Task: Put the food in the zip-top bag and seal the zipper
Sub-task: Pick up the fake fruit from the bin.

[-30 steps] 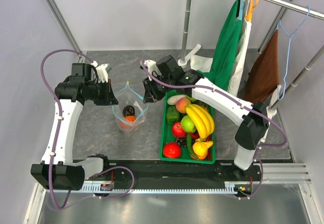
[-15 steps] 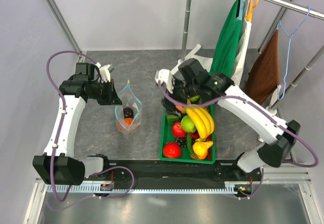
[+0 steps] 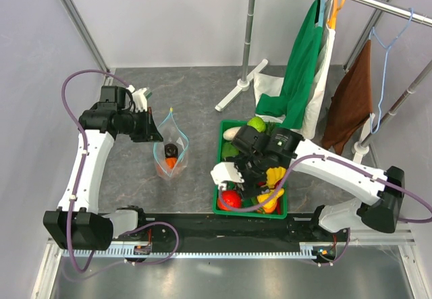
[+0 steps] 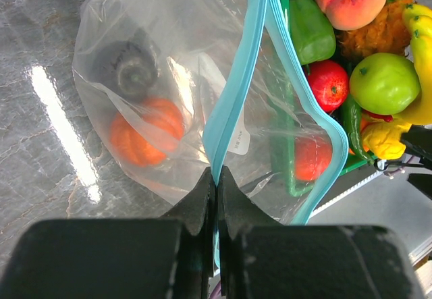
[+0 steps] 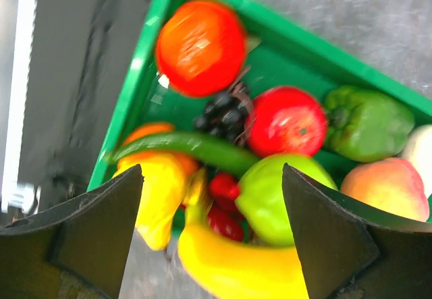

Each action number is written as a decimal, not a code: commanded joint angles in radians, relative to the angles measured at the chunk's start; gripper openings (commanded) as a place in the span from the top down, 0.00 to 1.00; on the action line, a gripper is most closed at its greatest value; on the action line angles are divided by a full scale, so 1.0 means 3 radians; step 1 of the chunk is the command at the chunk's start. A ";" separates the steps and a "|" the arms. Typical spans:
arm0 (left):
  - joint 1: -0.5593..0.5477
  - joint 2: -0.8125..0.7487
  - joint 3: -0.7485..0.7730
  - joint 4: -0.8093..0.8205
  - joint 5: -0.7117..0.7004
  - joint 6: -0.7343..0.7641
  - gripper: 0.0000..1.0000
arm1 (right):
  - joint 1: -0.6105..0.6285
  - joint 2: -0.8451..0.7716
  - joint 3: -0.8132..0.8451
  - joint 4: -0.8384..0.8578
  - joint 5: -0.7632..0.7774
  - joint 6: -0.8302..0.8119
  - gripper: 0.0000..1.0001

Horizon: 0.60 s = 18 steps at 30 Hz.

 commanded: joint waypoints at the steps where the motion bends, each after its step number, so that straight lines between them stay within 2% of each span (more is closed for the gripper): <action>1: -0.0011 -0.0082 0.0022 0.0069 0.0063 -0.0070 0.98 | 0.0215 -0.0423 -0.0089 -0.0554 0.0085 -0.0481 0.09; 4: -0.0011 -0.0082 0.0017 0.0075 0.0073 -0.0080 0.98 | 0.0358 -0.0653 -0.0467 -0.0549 0.0234 -0.0451 0.07; 8: -0.0011 -0.0077 0.0017 0.0075 0.0063 -0.0075 0.98 | 0.0445 -0.0771 -0.0677 -0.0325 0.0356 -0.0348 0.04; 18: -0.0011 -0.0082 0.0012 0.0064 0.0134 -0.0059 0.98 | 0.0502 -0.0679 -0.0954 0.0008 0.0535 -0.0184 0.02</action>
